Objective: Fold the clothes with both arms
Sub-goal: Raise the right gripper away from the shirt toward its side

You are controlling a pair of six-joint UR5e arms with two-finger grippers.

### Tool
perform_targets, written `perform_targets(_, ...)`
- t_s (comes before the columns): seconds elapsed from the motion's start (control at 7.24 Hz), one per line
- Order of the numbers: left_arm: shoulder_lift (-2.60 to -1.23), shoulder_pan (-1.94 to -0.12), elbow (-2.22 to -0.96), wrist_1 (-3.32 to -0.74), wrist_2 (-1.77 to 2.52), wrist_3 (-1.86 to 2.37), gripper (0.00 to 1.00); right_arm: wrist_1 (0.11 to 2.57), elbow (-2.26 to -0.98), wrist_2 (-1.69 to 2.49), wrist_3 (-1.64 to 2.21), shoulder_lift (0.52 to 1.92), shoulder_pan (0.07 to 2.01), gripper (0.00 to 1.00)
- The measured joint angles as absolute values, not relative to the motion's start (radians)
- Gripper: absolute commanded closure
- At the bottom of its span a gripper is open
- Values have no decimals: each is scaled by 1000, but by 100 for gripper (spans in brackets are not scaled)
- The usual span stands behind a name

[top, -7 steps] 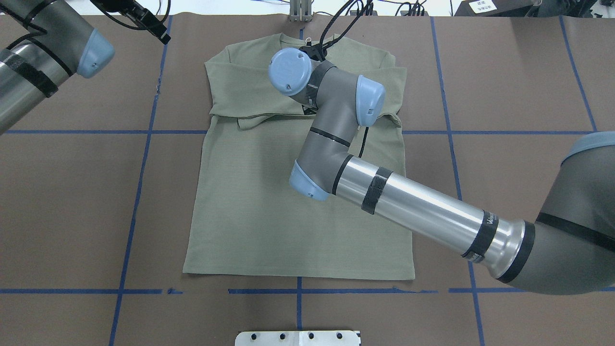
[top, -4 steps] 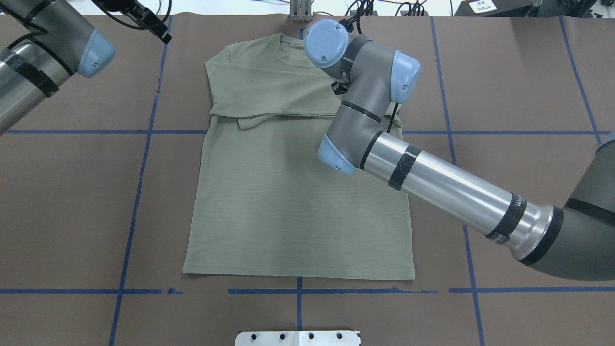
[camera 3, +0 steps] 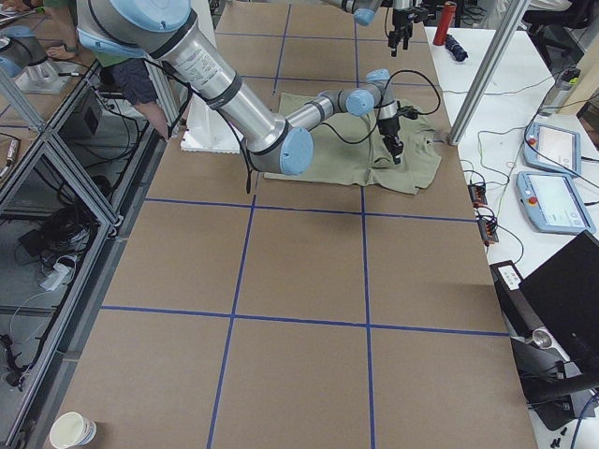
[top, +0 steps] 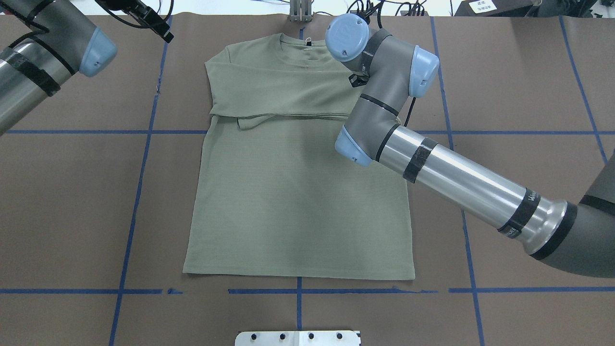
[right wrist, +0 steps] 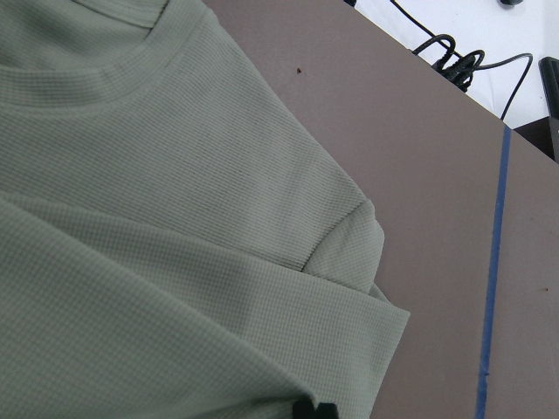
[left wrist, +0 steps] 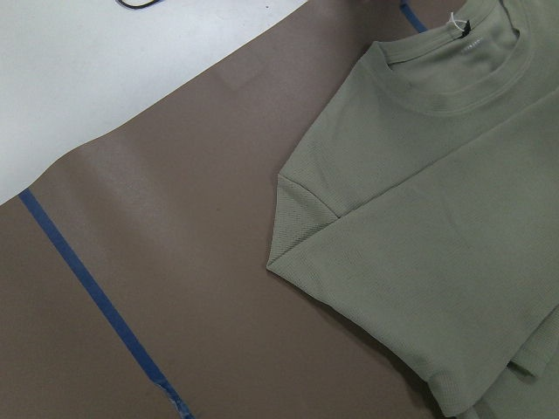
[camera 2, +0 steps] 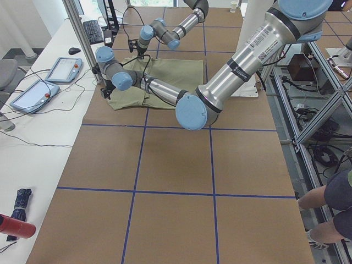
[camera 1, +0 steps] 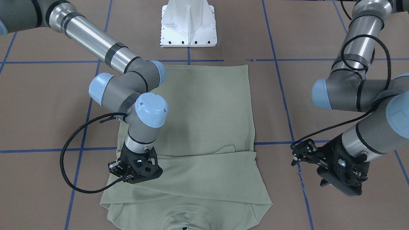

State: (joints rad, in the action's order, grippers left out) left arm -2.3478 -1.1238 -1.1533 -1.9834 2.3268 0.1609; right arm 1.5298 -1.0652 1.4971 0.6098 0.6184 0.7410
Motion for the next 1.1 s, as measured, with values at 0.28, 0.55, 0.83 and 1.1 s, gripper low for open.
perform_targets(0.28, -2348, -1123, -1153, -1983, 2326, 161, 0, 1484, -1036, 1485, 593, 624, 743, 100)
perform_targets(0.55, -2349, -1123, -1154, -1983, 2325, 161, 0, 1441, -1017, 1483, 573, 637, 745, 29)
perform_targets(0.83, -2349, -1122, -1154, -1983, 2324, 161, 0, 1429, -1015, 1486, 564, 640, 752, 0)
perform_targets(1.1, -2351, -1121, -1160, -1983, 2323, 197, 0, 1392, -1027, 1618, 591, 639, 799, 0)
